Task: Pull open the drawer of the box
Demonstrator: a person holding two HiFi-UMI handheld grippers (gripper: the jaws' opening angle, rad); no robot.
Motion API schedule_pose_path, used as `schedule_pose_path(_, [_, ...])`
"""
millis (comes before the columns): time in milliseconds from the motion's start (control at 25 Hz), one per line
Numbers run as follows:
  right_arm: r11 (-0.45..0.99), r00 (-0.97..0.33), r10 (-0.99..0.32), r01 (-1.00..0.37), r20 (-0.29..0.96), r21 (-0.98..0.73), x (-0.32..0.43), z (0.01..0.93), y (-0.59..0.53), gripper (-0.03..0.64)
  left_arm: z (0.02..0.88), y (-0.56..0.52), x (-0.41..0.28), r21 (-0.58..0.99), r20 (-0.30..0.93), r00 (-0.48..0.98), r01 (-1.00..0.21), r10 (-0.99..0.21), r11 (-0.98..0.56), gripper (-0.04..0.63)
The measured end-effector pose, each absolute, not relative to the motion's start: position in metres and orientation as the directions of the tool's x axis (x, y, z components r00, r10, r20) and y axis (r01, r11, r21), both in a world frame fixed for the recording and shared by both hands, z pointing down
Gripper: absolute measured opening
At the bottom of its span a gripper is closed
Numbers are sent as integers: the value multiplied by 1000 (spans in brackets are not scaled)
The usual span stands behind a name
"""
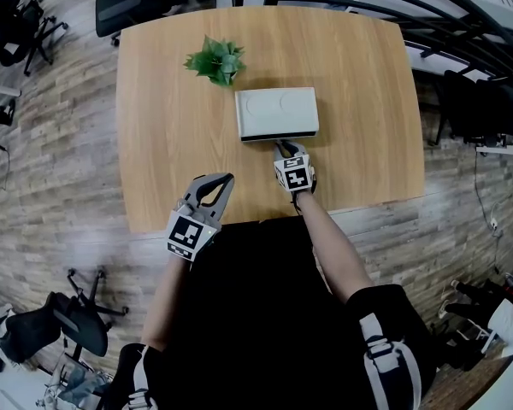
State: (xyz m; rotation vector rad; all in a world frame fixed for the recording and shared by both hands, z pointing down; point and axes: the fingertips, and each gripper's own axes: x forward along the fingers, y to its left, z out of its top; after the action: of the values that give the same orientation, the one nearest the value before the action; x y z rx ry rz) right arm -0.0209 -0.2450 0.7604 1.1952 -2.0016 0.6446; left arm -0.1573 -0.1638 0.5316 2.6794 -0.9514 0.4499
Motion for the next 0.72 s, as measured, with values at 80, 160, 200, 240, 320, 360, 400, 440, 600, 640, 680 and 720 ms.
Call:
schedule_pose_path(80, [448, -321, -536, -892, 781, -59, -21, 761, -242, 78, 533, -164, -156, 146, 370, 745, -637, -555, -757, 23])
schedule_pose_path(160, [448, -321, -532, -892, 783, -60, -21, 762, -239, 78, 533, -164, -154, 149, 371, 754, -625, -543, -766, 23])
schedule_pose_path(200, [451, -324, -535, -891, 780, -61, -22, 762, -238, 78, 533, -163, -153, 149, 371, 757, -620, -537, -770, 23])
schedule_pose_path(240, [452, -326, -539, -890, 776, -60, -23, 761, -236, 78, 532, -163, -152, 149, 370, 761, -615, -533, -774, 23])
schedule_pose_path(320, [454, -326, -536, -889, 779, -59, -22, 759, -231, 78, 530, -163, -149, 147, 367, 767, -607, -526, -781, 23])
schedule_pose_path(360, [455, -323, -528, -888, 785, -59, -22, 758, -228, 78, 529, -163, -148, 146, 365, 770, -603, -523, -785, 23])
schedule_pose_path(400, [457, -321, -522, -888, 790, -59, -21, 758, -225, 78, 528, -163, -146, 146, 363, 773, -599, -521, -787, 23])
schedule_pose_path(440, [458, -320, -519, -887, 793, -59, -21, 758, -223, 78, 528, -164, -145, 145, 362, 775, -596, -518, -790, 23])
schedule_pose_path(600, [449, -319, -515, -891, 795, -67, -20, 760, -217, 78, 527, -165, -144, 148, 354, 772, -603, -528, -784, 23])
schedule_pose_path(640, [446, -320, -517, -892, 794, -69, -19, 760, -216, 78, 527, -165, -145, 149, 350, 770, -608, -533, -780, 23])
schedule_pose_path(680, [446, -321, -519, -892, 792, -69, -19, 759, -216, 78, 527, -164, -145, 151, 348, 768, -612, -538, -777, 23])
schedule_pose_path(720, [447, -321, -523, -892, 789, -67, -19, 759, -216, 78, 527, -163, -146, 152, 346, 767, -614, -540, -775, 23])
